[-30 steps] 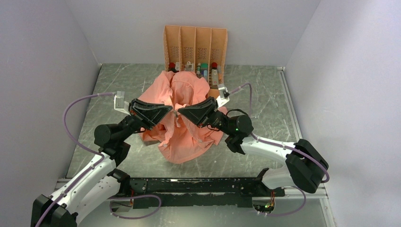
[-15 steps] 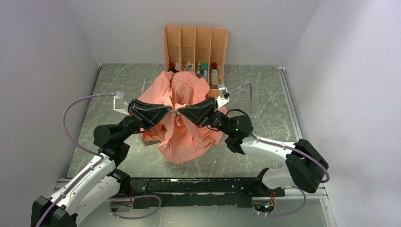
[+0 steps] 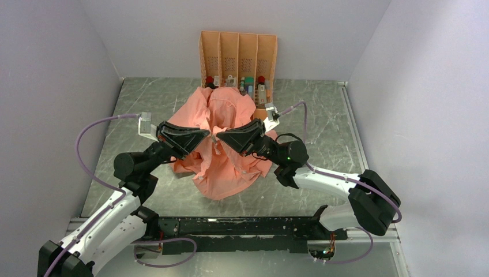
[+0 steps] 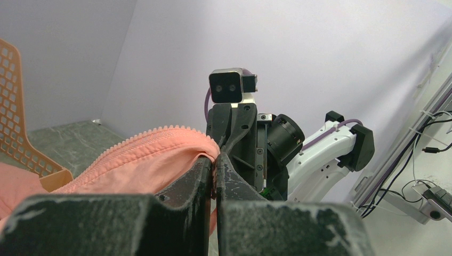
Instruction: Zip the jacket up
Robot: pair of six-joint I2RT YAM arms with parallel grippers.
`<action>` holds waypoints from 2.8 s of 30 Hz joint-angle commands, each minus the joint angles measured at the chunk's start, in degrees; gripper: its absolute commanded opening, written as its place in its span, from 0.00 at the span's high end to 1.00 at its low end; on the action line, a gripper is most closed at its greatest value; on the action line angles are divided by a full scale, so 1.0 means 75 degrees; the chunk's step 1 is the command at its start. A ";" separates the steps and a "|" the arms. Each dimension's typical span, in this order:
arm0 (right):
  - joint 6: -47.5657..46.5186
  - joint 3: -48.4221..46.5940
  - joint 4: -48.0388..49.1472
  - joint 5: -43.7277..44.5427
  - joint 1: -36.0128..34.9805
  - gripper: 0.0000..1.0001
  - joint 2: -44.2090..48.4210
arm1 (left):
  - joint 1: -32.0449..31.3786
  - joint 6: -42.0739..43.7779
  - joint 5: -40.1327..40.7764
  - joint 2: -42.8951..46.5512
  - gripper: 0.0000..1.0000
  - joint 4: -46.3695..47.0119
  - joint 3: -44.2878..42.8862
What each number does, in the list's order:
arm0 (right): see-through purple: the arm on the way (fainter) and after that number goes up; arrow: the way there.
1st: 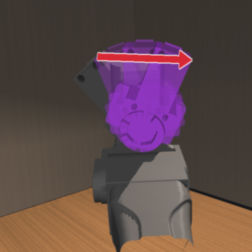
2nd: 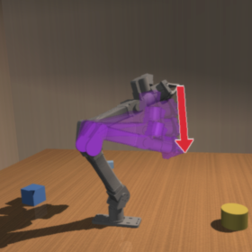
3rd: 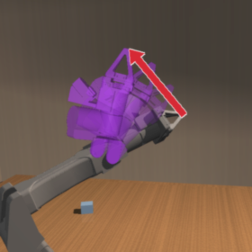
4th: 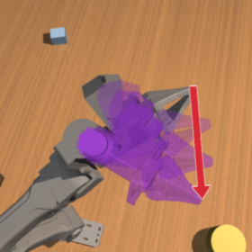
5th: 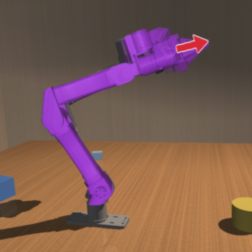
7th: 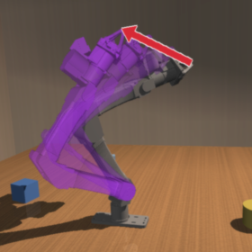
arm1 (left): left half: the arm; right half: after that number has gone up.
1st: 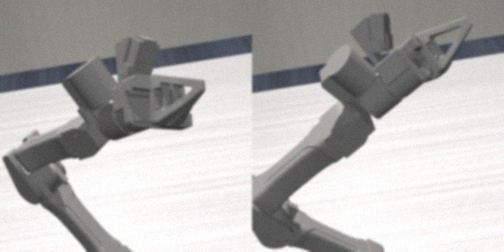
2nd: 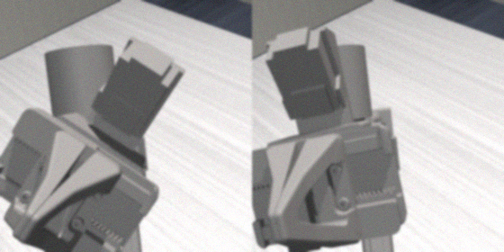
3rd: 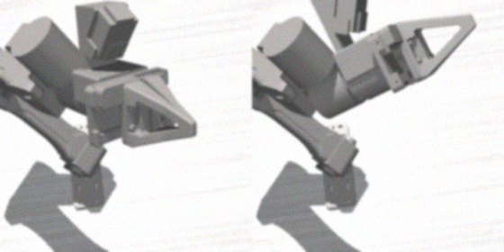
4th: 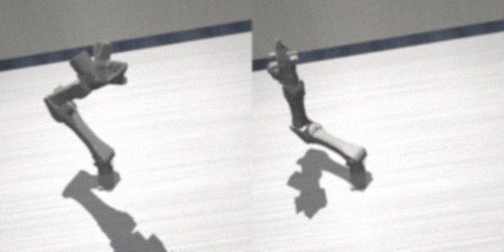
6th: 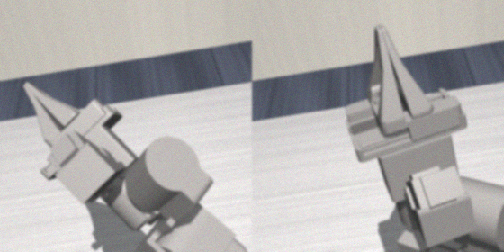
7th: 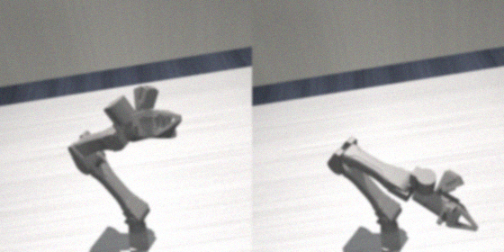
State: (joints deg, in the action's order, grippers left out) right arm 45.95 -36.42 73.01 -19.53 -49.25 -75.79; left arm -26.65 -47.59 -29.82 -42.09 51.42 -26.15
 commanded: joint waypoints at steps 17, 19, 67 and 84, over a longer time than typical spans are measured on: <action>-0.0261 -0.0201 0.0224 0.0389 -0.0147 1.00 0.0176 | 0.0050 -0.0049 -0.0134 -0.0007 0.92 0.0193 0.0002; -0.0287 -0.0205 0.0178 0.0426 -0.0156 1.00 0.0201 | 0.0050 -0.0023 -0.0108 0.0020 0.92 0.0140 -0.0002; -0.0067 -0.0420 0.0187 0.1884 -0.0744 1.00 0.0174 | 0.0038 -0.0334 0.0475 0.0048 0.92 0.0484 0.0194; -0.0037 -0.0390 0.0101 0.2533 -0.0817 1.00 0.0240 | 0.0038 -0.0536 0.0344 -0.0028 0.92 0.0333 0.0079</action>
State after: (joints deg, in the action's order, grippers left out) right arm 46.15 -37.93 71.66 -4.03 -55.16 -75.16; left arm -26.65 -51.24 -26.09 -42.72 53.39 -24.77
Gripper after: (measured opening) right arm 0.016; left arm 0.083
